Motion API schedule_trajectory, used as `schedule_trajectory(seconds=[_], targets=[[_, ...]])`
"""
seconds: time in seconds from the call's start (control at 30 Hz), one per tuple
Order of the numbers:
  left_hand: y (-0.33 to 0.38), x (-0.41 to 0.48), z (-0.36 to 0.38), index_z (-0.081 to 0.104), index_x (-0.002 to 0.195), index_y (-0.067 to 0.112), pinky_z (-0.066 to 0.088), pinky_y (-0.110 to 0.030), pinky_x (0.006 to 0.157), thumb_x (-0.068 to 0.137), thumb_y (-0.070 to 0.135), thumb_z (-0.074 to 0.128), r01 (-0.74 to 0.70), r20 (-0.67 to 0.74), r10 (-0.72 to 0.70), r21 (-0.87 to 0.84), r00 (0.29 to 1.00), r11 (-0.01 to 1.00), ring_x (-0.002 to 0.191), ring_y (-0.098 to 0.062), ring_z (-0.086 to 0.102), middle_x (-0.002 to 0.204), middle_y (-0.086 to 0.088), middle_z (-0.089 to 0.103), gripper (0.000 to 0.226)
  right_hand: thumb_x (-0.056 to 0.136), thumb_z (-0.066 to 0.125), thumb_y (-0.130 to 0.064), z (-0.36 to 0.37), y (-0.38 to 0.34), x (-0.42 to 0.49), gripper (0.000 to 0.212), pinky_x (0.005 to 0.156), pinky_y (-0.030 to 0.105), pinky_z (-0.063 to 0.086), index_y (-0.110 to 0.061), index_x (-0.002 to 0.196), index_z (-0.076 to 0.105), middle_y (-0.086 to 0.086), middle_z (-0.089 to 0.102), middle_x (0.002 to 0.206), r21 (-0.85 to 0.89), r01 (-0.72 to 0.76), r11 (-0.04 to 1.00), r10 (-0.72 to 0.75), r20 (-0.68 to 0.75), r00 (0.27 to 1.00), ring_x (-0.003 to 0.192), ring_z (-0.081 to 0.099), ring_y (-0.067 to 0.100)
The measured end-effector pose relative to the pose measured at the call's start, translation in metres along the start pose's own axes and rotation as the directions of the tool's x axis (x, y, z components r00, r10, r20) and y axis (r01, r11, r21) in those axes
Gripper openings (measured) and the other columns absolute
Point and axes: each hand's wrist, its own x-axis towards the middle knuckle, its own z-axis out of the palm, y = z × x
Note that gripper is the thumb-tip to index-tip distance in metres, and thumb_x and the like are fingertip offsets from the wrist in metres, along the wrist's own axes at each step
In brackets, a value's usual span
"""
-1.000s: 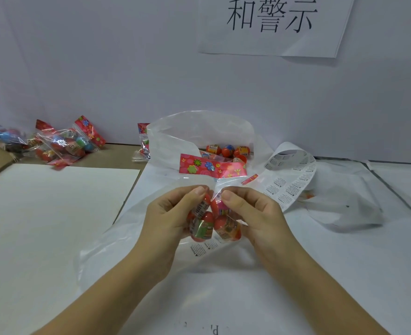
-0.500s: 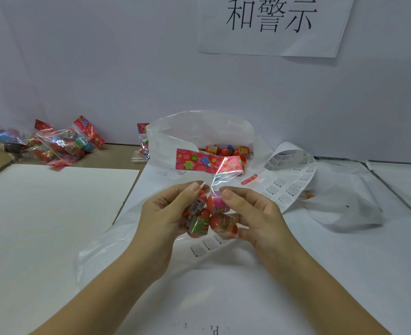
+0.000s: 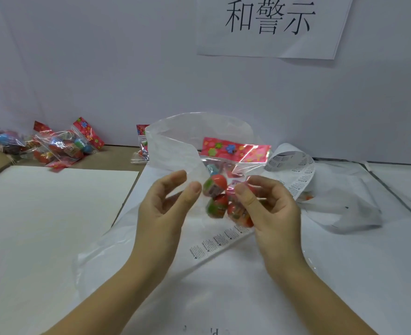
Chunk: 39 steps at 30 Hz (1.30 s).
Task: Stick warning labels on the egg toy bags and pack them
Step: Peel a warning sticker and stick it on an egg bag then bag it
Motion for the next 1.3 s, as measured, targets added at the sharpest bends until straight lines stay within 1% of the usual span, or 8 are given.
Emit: schedule_trajectory(seconds=[0.17, 0.33, 0.53, 0.63, 0.87, 0.97, 1.1, 1.3], targets=[[0.002, -0.005, -0.001, 0.073, 0.111, 0.040, 0.054, -0.031, 0.093, 0.070, 0.044, 0.066, -0.009, 0.331, 0.058, -0.150, 0.942, 0.989, 0.112, -0.013, 0.066, 0.116, 0.007, 0.072, 0.042, 0.071, 0.080, -0.048, 0.004, 0.001, -0.014, 0.034, 0.068, 0.027, 0.056, -0.042, 0.102, 0.066, -0.011, 0.068, 0.096, -0.096, 0.222, 0.970, -0.205, 0.158, 0.966, 0.087, 0.067, 0.009], [0.008, -0.003, 0.001, 0.060, 0.127, 0.021, 0.060, -0.033, 0.081, 0.072, 0.027, 0.081, 0.161, 0.234, -0.095, -0.287, 0.968, 0.944, 0.103, -0.026, 0.071, 0.113, -0.005, 0.073, 0.059, 0.089, 0.051, -0.057, 0.005, -0.003, -0.026, 0.046, 0.095, 0.024, 0.046, -0.035, 0.129, 0.057, -0.014, 0.061, 0.123, -0.232, 0.461, 0.857, -0.273, 0.555, 0.786, 0.117, 0.057, 0.013], [0.009, 0.001, -0.001, 0.068, 0.119, 0.021, 0.061, -0.040, 0.072, 0.076, 0.034, 0.063, 0.264, 0.214, -0.202, -0.321, 0.956, 0.909, 0.098, -0.032, 0.072, 0.116, -0.010, 0.071, 0.045, 0.075, 0.072, -0.049, 0.003, -0.001, -0.011, 0.038, 0.069, 0.018, 0.048, -0.041, 0.110, 0.063, -0.013, 0.059, 0.092, -0.074, 0.084, 0.994, -0.067, 0.203, 0.977, 0.078, 0.056, 0.006], [0.009, 0.002, -0.003, 0.072, 0.113, 0.021, 0.061, -0.034, 0.075, 0.075, 0.036, 0.063, 0.277, 0.246, -0.200, -0.336, 0.948, 0.900, 0.094, -0.026, 0.073, 0.110, -0.010, 0.073, 0.042, 0.067, 0.070, -0.059, -0.001, -0.001, -0.001, 0.047, 0.063, 0.018, 0.047, -0.037, 0.108, 0.063, -0.013, 0.066, 0.096, -0.260, -0.054, 0.964, 0.125, 0.265, 0.956, 0.082, 0.060, 0.004], [0.005, 0.014, -0.012, 0.069, 0.114, 0.025, 0.052, -0.030, 0.085, 0.079, 0.030, 0.073, 0.030, 0.166, -0.048, 0.105, 0.985, 0.994, 0.097, -0.016, 0.070, 0.106, 0.003, 0.074, 0.035, 0.081, 0.069, -0.028, -0.007, 0.004, 0.012, 0.024, 0.045, 0.025, 0.050, -0.007, 0.092, 0.067, 0.002, 0.071, 0.073, 0.012, -0.226, 0.974, 0.221, 0.169, 0.961, 0.060, 0.065, 0.017], [0.007, 0.019, -0.029, 0.065, 0.100, 0.039, 0.049, -0.018, 0.077, 0.083, 0.036, 0.067, -0.193, 0.297, -0.045, 0.723, 0.954, 0.664, 0.090, 0.000, 0.063, 0.105, 0.019, 0.068, 0.017, 0.089, 0.064, -0.024, -0.018, 0.005, 0.024, 0.019, 0.048, 0.025, 0.053, -0.006, 0.092, 0.064, 0.002, 0.072, 0.072, 0.078, -0.226, 0.971, 0.224, 0.031, 0.974, 0.058, 0.066, 0.016], [-0.004, 0.024, -0.037, 0.038, 0.144, 0.033, 0.038, -0.026, 0.101, 0.073, 0.064, 0.068, -0.261, 0.314, -0.318, 0.944, 0.894, 0.199, 0.126, -0.008, 0.040, 0.143, 0.014, 0.041, 0.082, 0.095, 0.057, -0.027, -0.021, 0.015, 0.029, 0.020, 0.053, 0.027, 0.056, -0.009, 0.089, 0.064, 0.000, 0.073, 0.073, 0.097, -0.272, 0.957, 0.270, 0.028, 0.962, 0.060, 0.068, 0.016], [-0.012, 0.035, -0.045, 0.015, 0.153, 0.034, 0.023, -0.034, 0.113, 0.044, 0.094, 0.048, -0.248, 0.261, -0.342, 0.965, 0.903, 0.082, 0.140, -0.016, 0.020, 0.157, 0.011, 0.021, 0.129, 0.097, 0.055, -0.027, -0.019, 0.026, 0.034, 0.019, 0.059, 0.027, 0.059, -0.010, 0.093, 0.061, -0.002, 0.073, 0.074, 0.042, -0.240, 0.970, 0.241, -0.024, 0.970, 0.063, 0.068, 0.014]])
